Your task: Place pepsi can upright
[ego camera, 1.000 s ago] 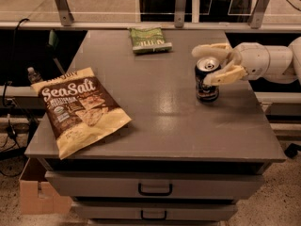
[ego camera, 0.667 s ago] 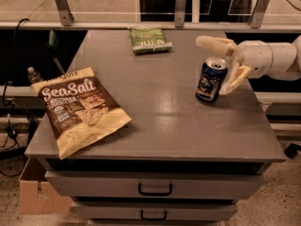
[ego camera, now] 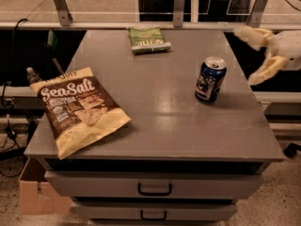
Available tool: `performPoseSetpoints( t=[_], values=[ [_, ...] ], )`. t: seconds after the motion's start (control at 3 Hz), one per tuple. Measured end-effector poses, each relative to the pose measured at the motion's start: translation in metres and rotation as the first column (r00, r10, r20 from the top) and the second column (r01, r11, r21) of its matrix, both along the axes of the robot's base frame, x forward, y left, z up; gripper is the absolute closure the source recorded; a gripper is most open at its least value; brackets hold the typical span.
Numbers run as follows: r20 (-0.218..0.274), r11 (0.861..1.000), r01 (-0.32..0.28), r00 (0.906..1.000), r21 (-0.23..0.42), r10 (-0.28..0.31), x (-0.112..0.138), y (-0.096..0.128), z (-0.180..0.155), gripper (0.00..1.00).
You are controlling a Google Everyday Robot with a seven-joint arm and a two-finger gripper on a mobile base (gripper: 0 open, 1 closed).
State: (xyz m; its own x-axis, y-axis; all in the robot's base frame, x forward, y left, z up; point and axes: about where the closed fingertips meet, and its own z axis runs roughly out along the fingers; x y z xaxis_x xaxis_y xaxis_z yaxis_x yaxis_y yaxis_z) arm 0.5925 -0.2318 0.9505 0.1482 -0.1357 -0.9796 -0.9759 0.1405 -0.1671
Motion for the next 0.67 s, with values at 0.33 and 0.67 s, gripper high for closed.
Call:
performPoseSetpoints(
  t=[0.33, 0.67],
  values=[
    [0.013, 0.977, 0.203, 0.9791, -0.066, -0.203, 0.003, -0.073, 0.021, 0.0],
    [0.016, 0.908, 0.387, 0.9207, -0.162, -0.39, -0.009, -0.129, 0.057, 0.0]
  ],
)
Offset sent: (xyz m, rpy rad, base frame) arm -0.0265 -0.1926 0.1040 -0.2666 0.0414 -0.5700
